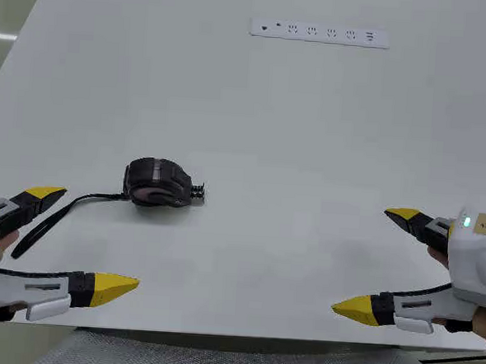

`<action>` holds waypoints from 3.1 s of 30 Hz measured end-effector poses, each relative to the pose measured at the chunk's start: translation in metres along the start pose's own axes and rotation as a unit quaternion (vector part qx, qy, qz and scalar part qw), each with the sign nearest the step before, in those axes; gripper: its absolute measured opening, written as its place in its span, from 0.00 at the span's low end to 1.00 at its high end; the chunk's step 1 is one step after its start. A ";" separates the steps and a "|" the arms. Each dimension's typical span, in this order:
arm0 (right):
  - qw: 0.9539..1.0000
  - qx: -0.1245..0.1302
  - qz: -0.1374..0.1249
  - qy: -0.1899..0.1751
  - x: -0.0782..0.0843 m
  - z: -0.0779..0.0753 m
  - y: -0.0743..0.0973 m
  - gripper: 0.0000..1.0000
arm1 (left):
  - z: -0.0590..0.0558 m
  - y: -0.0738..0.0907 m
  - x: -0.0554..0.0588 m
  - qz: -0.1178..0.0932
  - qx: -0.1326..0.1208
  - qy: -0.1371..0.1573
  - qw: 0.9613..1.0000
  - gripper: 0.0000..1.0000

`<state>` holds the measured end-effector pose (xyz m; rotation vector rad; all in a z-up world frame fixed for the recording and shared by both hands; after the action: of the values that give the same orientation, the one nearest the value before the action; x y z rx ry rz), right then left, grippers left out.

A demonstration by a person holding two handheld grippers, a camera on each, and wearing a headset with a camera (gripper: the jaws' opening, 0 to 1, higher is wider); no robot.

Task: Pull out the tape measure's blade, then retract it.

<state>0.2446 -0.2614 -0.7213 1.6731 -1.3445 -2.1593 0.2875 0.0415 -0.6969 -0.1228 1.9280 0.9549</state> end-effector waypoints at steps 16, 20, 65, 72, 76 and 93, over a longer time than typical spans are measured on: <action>1.000 -0.012 -0.004 -0.008 -0.001 0.000 -0.004 0.99 | 0.004 -0.002 0.000 0.001 0.000 0.005 1.000 0.97; 1.000 -0.014 -0.005 -0.004 -0.003 -0.002 -0.006 0.97 | 0.005 -0.001 -0.003 -0.003 0.003 0.009 1.000 0.88; 0.996 -0.068 -0.015 0.057 -0.045 -0.014 -0.064 0.99 | 0.022 -0.045 -0.020 0.046 0.058 -0.078 0.994 0.90; 0.995 -0.080 -0.012 0.059 -0.045 -0.018 -0.076 0.98 | 0.029 -0.055 -0.017 0.064 0.067 -0.093 0.991 0.88; 0.994 -0.087 -0.009 0.065 -0.048 -0.016 -0.085 0.97 | 0.031 -0.060 -0.017 0.071 0.072 -0.100 0.990 0.87; 0.989 -0.117 -0.006 0.095 -0.064 -0.009 -0.113 0.96 | 0.040 -0.078 -0.013 0.107 0.096 -0.135 0.980 0.81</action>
<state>0.3242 -0.1631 -0.7509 1.7432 -0.9909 -2.0122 0.3576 0.0101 -0.7410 0.3177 1.7907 0.8676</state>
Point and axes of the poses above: the centre of the closed fingertips' face, and the gripper's own axes: y roughly backward along the fingers, z roughly to its left, x roughly out of its underside, the point moved 1 cm from there along y, roughly backward along the fingers, and after that the axes turned 7 degrees about y, right-handed, at the moved point
